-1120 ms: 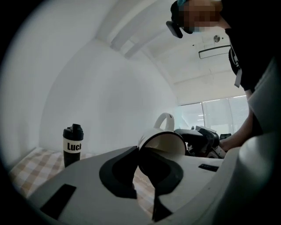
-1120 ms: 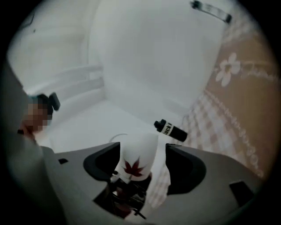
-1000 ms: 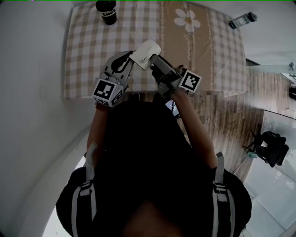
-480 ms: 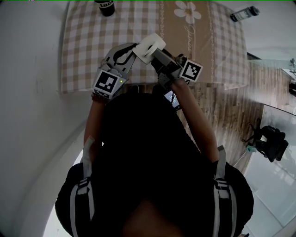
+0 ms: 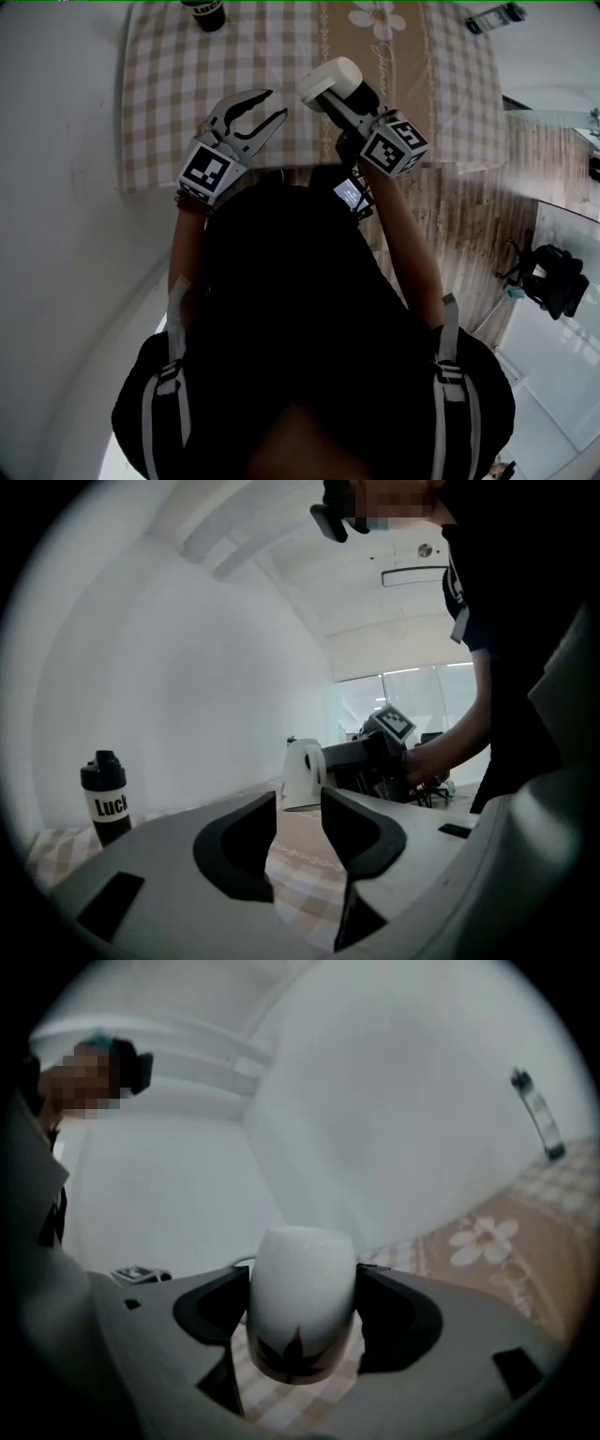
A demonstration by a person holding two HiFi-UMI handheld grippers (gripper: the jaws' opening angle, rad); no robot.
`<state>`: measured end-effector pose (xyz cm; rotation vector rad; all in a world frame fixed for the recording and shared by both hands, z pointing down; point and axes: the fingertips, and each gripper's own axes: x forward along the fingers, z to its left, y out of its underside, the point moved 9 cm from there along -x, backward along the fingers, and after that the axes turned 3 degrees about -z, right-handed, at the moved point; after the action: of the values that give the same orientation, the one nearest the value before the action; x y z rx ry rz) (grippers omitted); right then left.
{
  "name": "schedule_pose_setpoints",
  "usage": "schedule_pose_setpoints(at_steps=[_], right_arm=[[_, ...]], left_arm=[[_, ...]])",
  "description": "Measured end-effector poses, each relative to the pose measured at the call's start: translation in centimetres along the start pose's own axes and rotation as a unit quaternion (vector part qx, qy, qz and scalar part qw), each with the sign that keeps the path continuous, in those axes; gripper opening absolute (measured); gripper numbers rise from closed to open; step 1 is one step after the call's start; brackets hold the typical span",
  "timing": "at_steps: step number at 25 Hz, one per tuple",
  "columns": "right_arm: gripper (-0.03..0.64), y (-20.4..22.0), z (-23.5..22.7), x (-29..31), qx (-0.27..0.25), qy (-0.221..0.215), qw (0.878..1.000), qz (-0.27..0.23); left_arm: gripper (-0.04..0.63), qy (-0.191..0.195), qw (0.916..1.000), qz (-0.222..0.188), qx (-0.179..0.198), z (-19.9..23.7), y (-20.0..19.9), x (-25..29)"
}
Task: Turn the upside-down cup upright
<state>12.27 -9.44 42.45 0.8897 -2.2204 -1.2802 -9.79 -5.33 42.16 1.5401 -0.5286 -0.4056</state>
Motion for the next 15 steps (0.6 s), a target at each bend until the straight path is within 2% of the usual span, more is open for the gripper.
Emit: schedule_pose_setpoints(at_steps=[2, 4, 7, 11, 15], right_arm=[[0.362, -0.4, 0.6, 0.0, -0.103, 0.037, 0.994, 0.003], [0.362, -0.5, 1.4, 0.1, -0.202, 0.066, 0.977, 0.013], [0.360, -0.4, 2.9, 0.7, -0.291, 0.071, 0.954, 0.021], [0.357, 0.2, 3.3, 1.1, -0.309, 0.063, 0.948, 0.026], [0.354, 1.0, 2.6, 1.3, -0.287, 0.065, 0.955, 0.033]], left_arm=[[0.164, 0.005, 0.9997, 0.009, 0.021, -0.6, 0.0, 0.6], [0.162, 0.001, 0.9993, 0.015, 0.035, -1.0, 0.2, 1.2], [0.144, -0.002, 0.9989, 0.020, 0.043, -1.5, 0.2, 2.1], [0.139, -0.005, 0.9985, 0.026, 0.047, -1.7, 0.5, 2.8], [0.120, -0.015, 0.9991, 0.037, 0.016, -1.3, 1.3, 3.3]])
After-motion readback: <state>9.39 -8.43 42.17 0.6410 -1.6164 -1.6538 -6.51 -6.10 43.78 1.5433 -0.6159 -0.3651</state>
